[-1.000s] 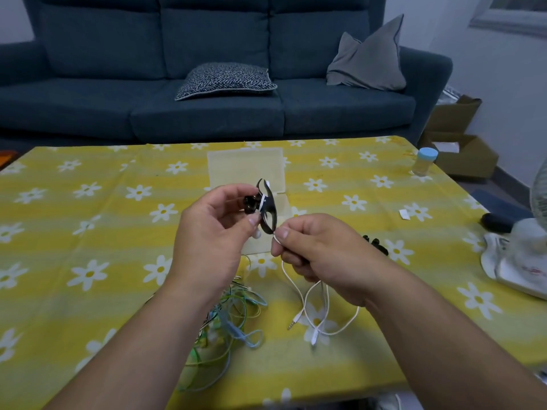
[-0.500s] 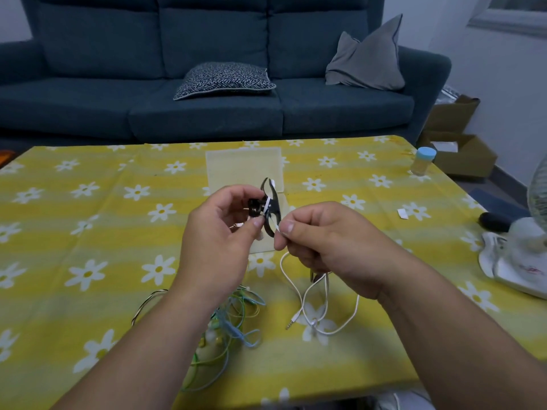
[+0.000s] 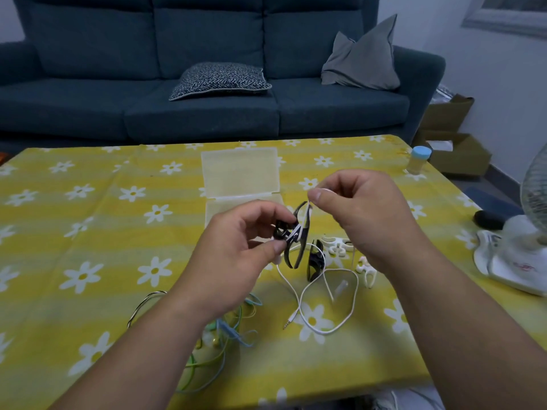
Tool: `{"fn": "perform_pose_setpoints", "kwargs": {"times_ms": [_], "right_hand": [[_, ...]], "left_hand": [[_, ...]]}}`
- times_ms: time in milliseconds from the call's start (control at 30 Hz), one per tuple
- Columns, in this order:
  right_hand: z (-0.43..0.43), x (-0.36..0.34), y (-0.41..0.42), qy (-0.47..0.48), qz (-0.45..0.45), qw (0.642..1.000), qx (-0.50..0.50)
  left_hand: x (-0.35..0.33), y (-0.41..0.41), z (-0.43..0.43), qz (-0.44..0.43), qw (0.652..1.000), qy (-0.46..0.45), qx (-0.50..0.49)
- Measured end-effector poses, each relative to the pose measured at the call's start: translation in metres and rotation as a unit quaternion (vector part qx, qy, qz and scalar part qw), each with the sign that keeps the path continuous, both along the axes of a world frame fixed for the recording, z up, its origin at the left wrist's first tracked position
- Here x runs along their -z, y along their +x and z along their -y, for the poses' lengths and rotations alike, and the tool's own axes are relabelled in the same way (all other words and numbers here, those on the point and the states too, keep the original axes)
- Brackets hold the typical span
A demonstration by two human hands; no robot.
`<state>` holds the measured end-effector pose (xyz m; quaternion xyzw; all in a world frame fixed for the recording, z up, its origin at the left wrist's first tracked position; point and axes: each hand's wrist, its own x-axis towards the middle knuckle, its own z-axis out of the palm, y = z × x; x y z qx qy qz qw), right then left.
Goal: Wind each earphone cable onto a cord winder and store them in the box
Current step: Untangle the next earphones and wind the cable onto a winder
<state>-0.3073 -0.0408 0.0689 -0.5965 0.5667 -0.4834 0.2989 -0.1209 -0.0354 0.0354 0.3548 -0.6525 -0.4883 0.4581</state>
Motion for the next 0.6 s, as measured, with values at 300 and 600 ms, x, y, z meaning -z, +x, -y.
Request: {"fn": "perform_pose_setpoints", "kwargs": {"times_ms": [300, 600], "right_hand": [[0.006, 0.011, 0.0, 0.054, 0.061, 0.997, -0.003], [-0.004, 0.026, 0.024, 0.249, 0.024, 0.951, -0.181]], "left_hand": [[-0.001, 0.001, 0.0, -0.062, 0.997, 0.03, 0.025], [-0.001, 0.004, 0.008, -0.124, 0.988, 0.026, -0.09]]}}
